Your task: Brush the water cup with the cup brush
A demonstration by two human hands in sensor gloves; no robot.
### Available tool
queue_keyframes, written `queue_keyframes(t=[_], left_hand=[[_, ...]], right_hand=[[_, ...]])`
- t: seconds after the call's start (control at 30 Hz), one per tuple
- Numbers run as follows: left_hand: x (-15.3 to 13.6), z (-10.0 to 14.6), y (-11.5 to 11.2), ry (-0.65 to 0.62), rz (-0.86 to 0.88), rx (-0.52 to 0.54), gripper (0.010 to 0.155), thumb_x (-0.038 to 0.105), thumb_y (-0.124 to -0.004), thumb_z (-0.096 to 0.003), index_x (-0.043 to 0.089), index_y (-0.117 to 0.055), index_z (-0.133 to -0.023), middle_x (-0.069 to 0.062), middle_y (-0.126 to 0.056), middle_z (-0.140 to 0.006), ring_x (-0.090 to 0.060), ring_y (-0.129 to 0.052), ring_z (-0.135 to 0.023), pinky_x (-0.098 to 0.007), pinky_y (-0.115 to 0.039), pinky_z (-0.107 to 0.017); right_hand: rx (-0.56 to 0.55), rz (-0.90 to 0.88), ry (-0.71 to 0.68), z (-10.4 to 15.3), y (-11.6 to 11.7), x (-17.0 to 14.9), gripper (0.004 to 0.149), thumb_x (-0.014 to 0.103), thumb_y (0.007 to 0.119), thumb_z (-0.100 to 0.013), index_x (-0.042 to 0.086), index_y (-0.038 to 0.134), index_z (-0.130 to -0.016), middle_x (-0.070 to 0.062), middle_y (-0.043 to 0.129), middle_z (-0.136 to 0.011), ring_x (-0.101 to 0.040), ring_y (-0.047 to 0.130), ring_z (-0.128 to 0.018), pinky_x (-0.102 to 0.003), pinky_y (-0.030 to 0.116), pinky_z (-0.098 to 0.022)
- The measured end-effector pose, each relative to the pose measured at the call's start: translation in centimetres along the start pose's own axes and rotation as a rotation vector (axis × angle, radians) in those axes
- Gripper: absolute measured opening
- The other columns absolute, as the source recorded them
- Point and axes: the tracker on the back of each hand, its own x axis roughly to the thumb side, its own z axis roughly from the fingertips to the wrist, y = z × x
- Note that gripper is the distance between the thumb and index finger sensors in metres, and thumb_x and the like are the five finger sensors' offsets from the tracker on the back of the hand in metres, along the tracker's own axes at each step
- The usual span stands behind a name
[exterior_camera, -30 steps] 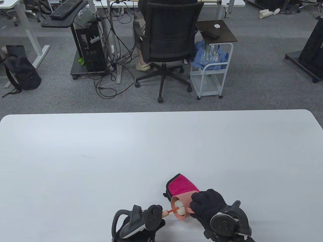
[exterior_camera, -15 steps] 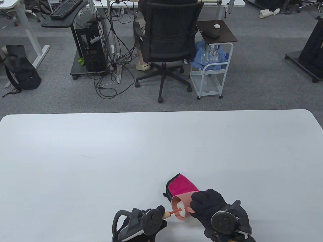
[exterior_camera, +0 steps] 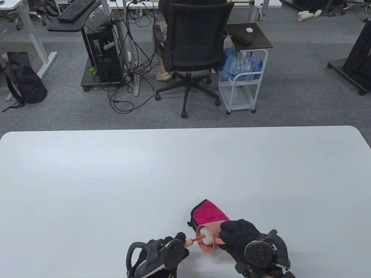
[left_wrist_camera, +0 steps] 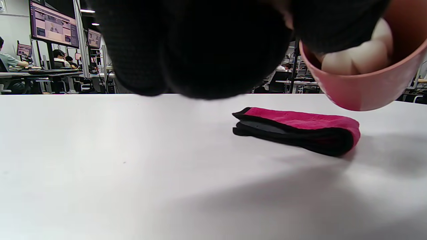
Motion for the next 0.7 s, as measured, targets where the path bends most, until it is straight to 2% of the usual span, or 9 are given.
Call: queue_keyframes(t=[0.2,0.4,0.7], left_hand=[[-0.1,-0.1,-0.2,0.048,0.005,-0.031,0.059,0.056,-0.071,-0.0399,0.030,-0.071,-0.094,0.008,-0.096,-0.056,-0.011,-0.101,-0.019,-0.038,-0.092,-0.040],[-0.3,-0.6,-1.0,0.068,0.048,-0.135,0.061,0.055,-0.071,-0.0401,0.029,-0.069,-0.095,0.006,-0.095,-0.056,-0.013,-0.101,-0.020,-0.039,-0.092,-0.040],[-0.1,-0.7,-1.3,0.052,0.100,-0.204,0.062,0.054,-0.072,-0.0401,0.026,-0.068,-0.096,0.005,-0.096,-0.055,-0.014,-0.101,-0.018,-0.040,-0.092,-0.039]], right_hand=[[-0.017,-0.004,-0.007,0.0,-0.1,0.0,0.030,0.035,0.090,-0.043,0.022,0.089,-0.070,-0.012,0.080,-0.089,-0.038,0.087,-0.076,-0.055,0.067,-0.064],[-0.003,-0.001,-0.025,-0.2,0.4,0.2,0.030,0.033,0.091,-0.042,0.020,0.091,-0.069,-0.013,0.081,-0.089,-0.039,0.087,-0.076,-0.055,0.067,-0.064],[-0.011,0.006,-0.039,-0.3,0.4,0.3,0.029,0.030,0.093,-0.040,0.019,0.093,-0.067,-0.014,0.083,-0.087,-0.039,0.088,-0.076,-0.056,0.067,-0.065]])
